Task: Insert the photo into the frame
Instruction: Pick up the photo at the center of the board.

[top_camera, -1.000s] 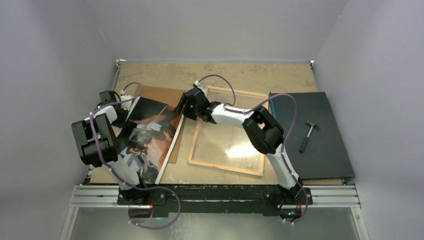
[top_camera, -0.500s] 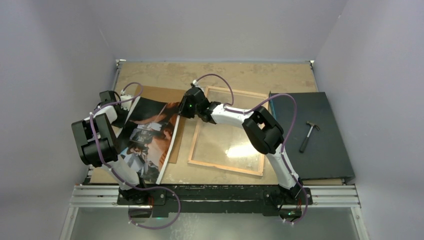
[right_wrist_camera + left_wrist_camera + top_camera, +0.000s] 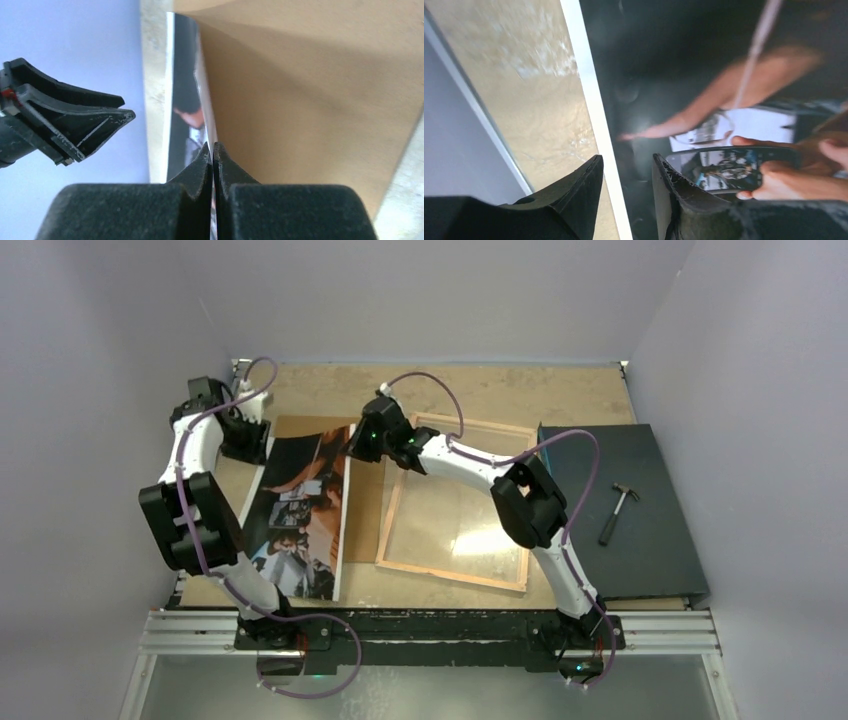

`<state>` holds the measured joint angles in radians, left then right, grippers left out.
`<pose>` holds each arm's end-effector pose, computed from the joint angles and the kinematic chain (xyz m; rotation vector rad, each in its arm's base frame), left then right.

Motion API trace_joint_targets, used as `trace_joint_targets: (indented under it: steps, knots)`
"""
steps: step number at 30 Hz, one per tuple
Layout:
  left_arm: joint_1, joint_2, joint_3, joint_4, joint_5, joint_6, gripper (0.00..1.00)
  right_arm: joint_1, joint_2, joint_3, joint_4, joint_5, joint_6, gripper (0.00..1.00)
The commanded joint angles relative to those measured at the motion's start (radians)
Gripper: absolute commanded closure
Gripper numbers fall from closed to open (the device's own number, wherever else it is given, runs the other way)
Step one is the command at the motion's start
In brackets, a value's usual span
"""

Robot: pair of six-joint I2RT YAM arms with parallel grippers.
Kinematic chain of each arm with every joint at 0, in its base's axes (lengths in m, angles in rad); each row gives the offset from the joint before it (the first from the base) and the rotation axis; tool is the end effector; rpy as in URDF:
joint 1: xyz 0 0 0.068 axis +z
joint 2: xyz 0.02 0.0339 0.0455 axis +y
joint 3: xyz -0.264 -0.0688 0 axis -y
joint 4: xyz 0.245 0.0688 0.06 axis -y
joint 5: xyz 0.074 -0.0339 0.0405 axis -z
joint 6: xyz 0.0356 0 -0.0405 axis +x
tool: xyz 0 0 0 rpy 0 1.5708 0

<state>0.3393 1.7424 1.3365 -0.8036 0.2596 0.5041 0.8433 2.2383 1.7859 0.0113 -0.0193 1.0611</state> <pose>0.3351 0.1086 0.2306 0.2870 2.6910 -0.1200 0.3513 0.3956 0.2209 0.2296 2.2261 1.1679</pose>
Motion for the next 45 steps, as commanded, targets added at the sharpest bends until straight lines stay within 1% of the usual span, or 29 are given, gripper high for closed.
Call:
trace_joint_targets:
  steps: [1,4,7,9,11,12,15,18,20,24,26,29,31,34,37,39,40,42,43,45]
  knots:
    - [-0.062,-0.123,0.135,-0.133,0.107,-0.048,0.6,-0.016,-0.02,0.129,-0.064,0.018,0.028,1.0]
    - [-0.124,-0.166,0.159,-0.184,0.147,-0.08,0.57,-0.026,-0.032,0.203,-0.111,0.049,0.04,1.0]
    - [-0.227,-0.221,0.174,-0.224,0.182,-0.114,0.47,-0.032,-0.037,0.298,-0.199,0.121,0.065,1.0]
    - [-0.315,-0.267,0.181,-0.223,0.192,-0.132,0.39,-0.033,-0.047,0.352,-0.261,0.189,0.085,1.0]
    - [-0.392,-0.312,0.184,-0.206,0.181,-0.154,0.3,-0.035,-0.084,0.353,-0.292,0.263,0.119,1.0]
    - [-0.431,-0.332,0.184,-0.194,0.164,-0.167,0.28,-0.036,-0.115,0.333,-0.288,0.3,0.138,1.0]
    - [-0.522,-0.365,0.181,-0.181,0.119,-0.183,0.27,-0.038,-0.21,0.216,-0.206,0.369,0.16,1.0]
    - [-0.589,-0.37,0.167,-0.188,0.073,-0.197,0.27,-0.048,-0.233,0.214,-0.213,0.381,0.19,1.0]
    - [-0.632,-0.382,0.125,-0.16,-0.003,-0.206,0.27,-0.053,-0.237,0.218,-0.219,0.373,0.203,1.0]
    - [-0.685,-0.415,0.016,-0.077,-0.127,-0.22,0.34,-0.053,-0.253,0.196,-0.208,0.372,0.23,1.0]
    - [-0.698,-0.419,-0.018,-0.05,-0.189,-0.232,0.41,-0.052,-0.263,0.178,-0.2,0.365,0.243,1.0]
    - [-0.704,-0.423,-0.048,-0.017,-0.243,-0.237,0.52,-0.052,-0.265,0.179,-0.197,0.372,0.245,1.0]
    - [-0.705,-0.426,-0.054,-0.011,-0.256,-0.241,0.61,-0.052,-0.262,0.188,-0.2,0.382,0.244,1.0]
    - [-0.705,-0.437,-0.055,-0.007,-0.257,-0.244,0.71,-0.052,-0.257,0.196,-0.212,0.379,0.243,1.0]
    - [-0.707,-0.444,-0.05,-0.004,-0.288,-0.242,0.76,-0.052,-0.256,0.194,-0.217,0.37,0.244,1.0]
    - [-0.708,-0.445,-0.046,-0.007,-0.286,-0.241,0.81,-0.052,-0.257,0.185,-0.224,0.349,0.248,1.0]
    - [-0.707,-0.444,-0.046,-0.008,-0.282,-0.241,0.86,-0.053,-0.258,0.18,-0.226,0.339,0.252,1.0]
    - [-0.709,-0.44,-0.044,-0.01,-0.275,-0.244,0.98,-0.052,-0.264,0.172,-0.227,0.332,0.257,1.0]
    - [-0.709,-0.437,-0.042,-0.013,-0.274,-0.243,1.0,-0.052,-0.267,0.168,-0.226,0.33,0.257,0.96]
    - [-0.709,-0.43,-0.032,-0.022,-0.269,-0.24,1.0,-0.052,-0.279,0.159,-0.219,0.324,0.258,0.82]
